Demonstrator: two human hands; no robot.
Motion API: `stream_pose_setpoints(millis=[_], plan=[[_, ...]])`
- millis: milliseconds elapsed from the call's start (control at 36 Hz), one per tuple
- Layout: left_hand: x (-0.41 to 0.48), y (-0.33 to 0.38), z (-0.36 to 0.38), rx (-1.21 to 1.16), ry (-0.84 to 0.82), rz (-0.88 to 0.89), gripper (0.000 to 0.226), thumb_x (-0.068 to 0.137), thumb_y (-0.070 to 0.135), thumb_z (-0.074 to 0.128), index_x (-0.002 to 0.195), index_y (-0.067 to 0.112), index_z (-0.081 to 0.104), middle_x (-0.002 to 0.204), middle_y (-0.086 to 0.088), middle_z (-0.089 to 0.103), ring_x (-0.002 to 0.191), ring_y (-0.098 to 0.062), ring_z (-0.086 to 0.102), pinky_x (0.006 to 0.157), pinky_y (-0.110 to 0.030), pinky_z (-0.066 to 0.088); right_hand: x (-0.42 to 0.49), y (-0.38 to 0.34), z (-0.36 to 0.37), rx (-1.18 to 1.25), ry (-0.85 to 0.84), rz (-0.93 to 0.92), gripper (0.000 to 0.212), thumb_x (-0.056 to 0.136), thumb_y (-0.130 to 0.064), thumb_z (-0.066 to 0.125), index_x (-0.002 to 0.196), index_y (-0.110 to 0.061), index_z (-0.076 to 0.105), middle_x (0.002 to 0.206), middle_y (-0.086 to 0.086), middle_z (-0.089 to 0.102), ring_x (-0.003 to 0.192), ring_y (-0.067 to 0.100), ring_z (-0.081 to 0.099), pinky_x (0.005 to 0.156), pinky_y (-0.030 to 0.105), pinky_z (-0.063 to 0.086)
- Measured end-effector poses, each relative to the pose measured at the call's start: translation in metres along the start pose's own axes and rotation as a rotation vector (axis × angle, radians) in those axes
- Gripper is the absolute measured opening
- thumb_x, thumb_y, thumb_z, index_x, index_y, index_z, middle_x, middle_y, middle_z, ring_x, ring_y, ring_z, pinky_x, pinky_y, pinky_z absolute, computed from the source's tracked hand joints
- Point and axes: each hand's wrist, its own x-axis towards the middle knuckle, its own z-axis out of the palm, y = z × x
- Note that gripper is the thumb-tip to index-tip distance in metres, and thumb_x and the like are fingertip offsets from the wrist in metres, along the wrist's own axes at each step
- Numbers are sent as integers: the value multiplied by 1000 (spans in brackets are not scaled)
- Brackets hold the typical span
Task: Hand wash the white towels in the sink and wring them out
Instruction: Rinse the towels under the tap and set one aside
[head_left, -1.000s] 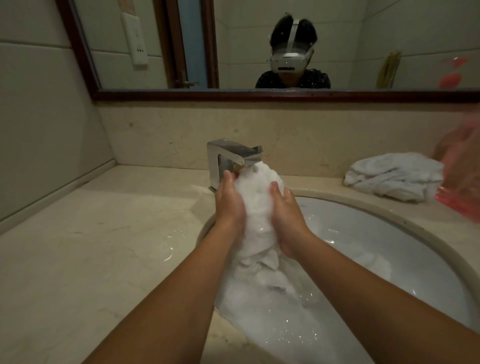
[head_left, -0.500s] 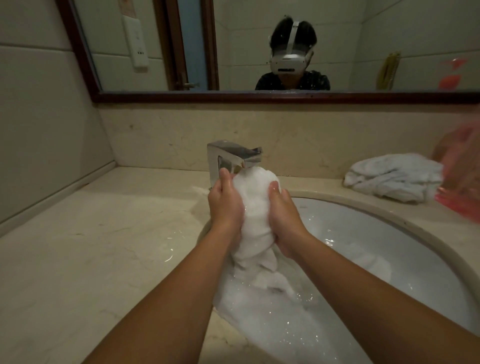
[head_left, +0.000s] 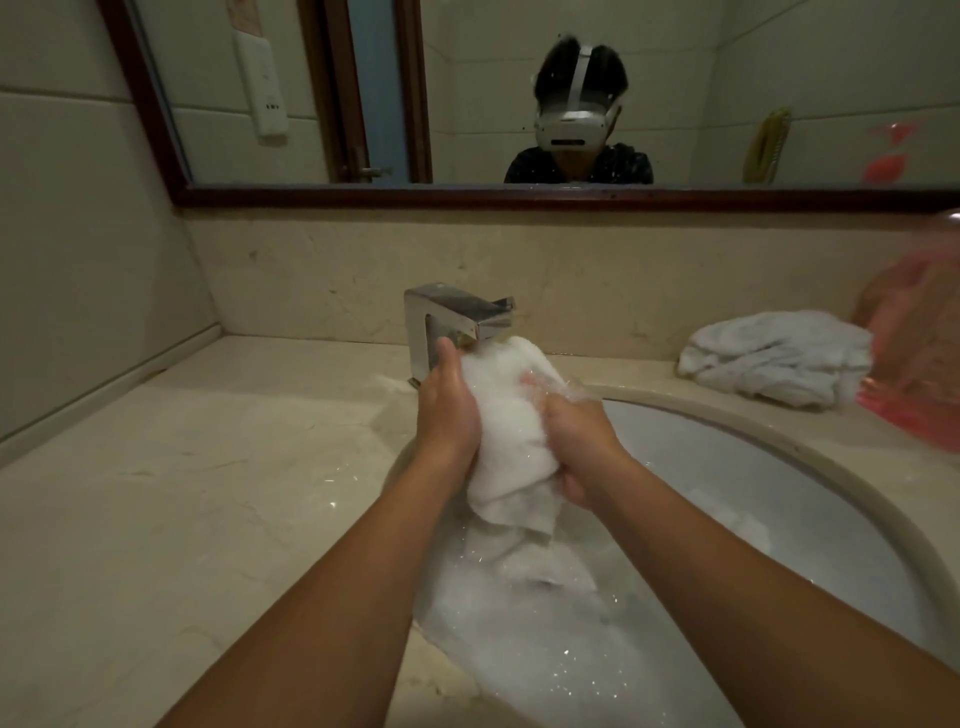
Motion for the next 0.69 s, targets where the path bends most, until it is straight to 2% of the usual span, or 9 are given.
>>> stream_pose_setpoints(millis=[56,111,194,278,417,472,528,639,694], plan=[[4,-8,2,17,1,-19,92,82,89,25,128,24,71,120,-4,76,113,-26,71,105,-52,54,-1,-7,0,49,15,-39,17,98,-29,72,111,-18,77,104,13,81,96,32,79,89,56,64],[21,-29,4,10,-27,-72,111,69,105,22,135,27,67,125,-5,74,116,-28,70,106,-55,53,-4,-13,2,99,12,-80,14,101,-24,71,110,-16,77,104,13,81,95,33,80,84,55,64],[58,-79,11,-37,-77,-194,131,45,118,33,142,33,60,135,-8,70,123,-36,67,105,-62,51,-5,-16,8,171,49,-129,16,105,-25,67,118,-20,75,103,8,82,92,28,81,78,48,68],[67,-89,14,-92,-84,-306,138,39,118,38,149,36,55,145,-9,64,130,-39,62,108,-62,48,-2,-12,14,158,89,-200,16,107,-28,66,120,-24,73,107,5,81,97,25,80,88,49,66],[51,-61,15,-152,-74,-326,140,33,117,44,142,31,62,128,-12,74,112,-38,73,99,-58,58,-4,-8,14,76,67,-264,21,105,-37,66,125,-29,68,115,-1,78,104,20,77,95,50,63],[34,-43,12,-168,-72,-317,135,37,116,40,137,29,64,117,-11,78,102,-37,77,92,-57,61,-7,-8,13,70,36,-267,16,105,-37,65,120,-31,70,113,-1,78,102,19,78,93,48,64],[20,-27,12,-148,-23,-260,120,49,107,40,134,27,66,111,-9,80,96,-33,79,89,-54,64,-6,-6,12,61,32,-262,12,102,-42,68,112,-35,71,114,-1,77,101,18,78,91,46,65],[3,-9,14,-73,62,-130,107,62,100,41,136,25,62,125,-4,73,110,-28,72,99,-50,59,-5,-6,8,-26,41,-178,58,67,-75,70,114,-41,70,140,7,59,111,22,72,88,42,65],[-1,-2,15,-13,71,-75,82,89,86,42,135,21,64,125,-3,71,109,-23,69,95,-40,56,-4,-4,1,-70,48,-176,74,61,-82,65,123,-43,66,146,2,55,119,21,67,100,45,59]])
